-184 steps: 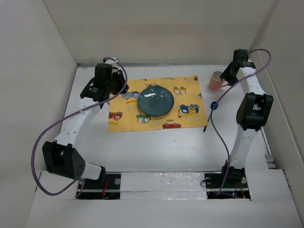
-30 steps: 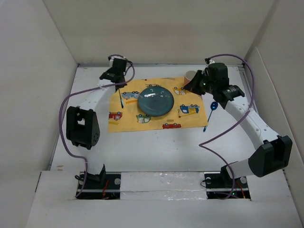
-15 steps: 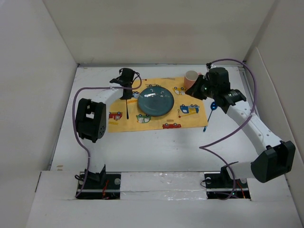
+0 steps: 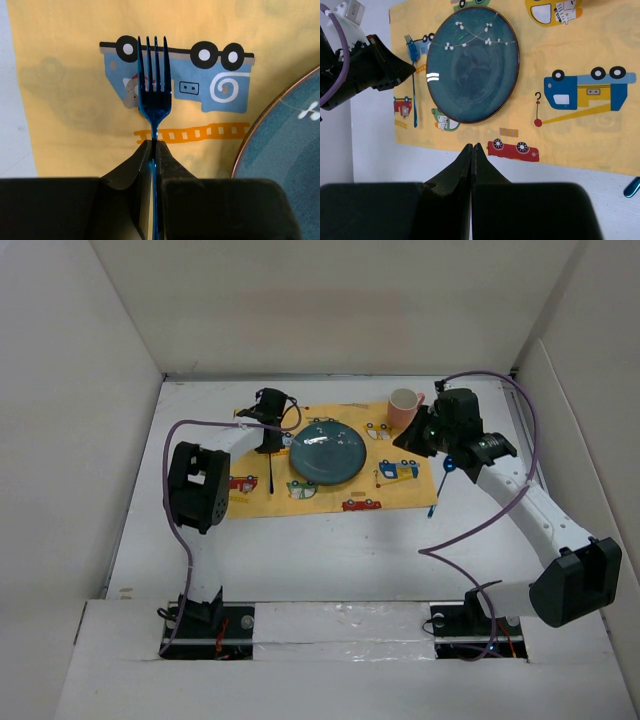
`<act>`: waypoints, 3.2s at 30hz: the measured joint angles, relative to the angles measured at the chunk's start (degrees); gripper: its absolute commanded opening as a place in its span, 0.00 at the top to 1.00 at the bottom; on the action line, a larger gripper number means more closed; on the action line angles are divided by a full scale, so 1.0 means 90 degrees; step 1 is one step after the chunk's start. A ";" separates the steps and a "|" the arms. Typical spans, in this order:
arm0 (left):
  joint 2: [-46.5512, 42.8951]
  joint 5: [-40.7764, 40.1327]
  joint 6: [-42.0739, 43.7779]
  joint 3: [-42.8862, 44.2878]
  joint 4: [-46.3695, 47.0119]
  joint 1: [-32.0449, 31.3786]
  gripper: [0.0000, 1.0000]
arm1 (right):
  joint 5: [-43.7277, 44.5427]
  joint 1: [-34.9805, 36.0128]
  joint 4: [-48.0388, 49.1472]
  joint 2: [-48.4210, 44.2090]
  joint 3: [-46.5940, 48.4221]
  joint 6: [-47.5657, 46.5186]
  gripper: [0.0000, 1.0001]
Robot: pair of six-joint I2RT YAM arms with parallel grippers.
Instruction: Set the dinner table for one person
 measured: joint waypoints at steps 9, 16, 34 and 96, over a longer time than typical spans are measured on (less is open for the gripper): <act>0.0034 0.0024 0.0034 -0.0100 0.0180 0.0000 1.00 | 0.0141 -0.0163 -0.0070 0.0002 -0.0046 -0.0007 1.00; 0.0146 0.0017 0.0104 -0.0100 0.0240 0.0002 0.98 | 0.0199 -0.0495 -0.0141 0.0002 -0.0291 -0.0017 0.99; 0.0034 -0.0097 0.0124 -0.0155 0.0199 0.0005 0.55 | 0.1095 -0.1977 -0.0359 -0.0007 -0.1717 0.0102 0.61; -0.3101 0.1294 -0.0512 -0.0916 0.0457 -0.0651 0.56 | 0.2900 -0.0986 -0.0906 0.1137 0.1860 -0.1190 1.00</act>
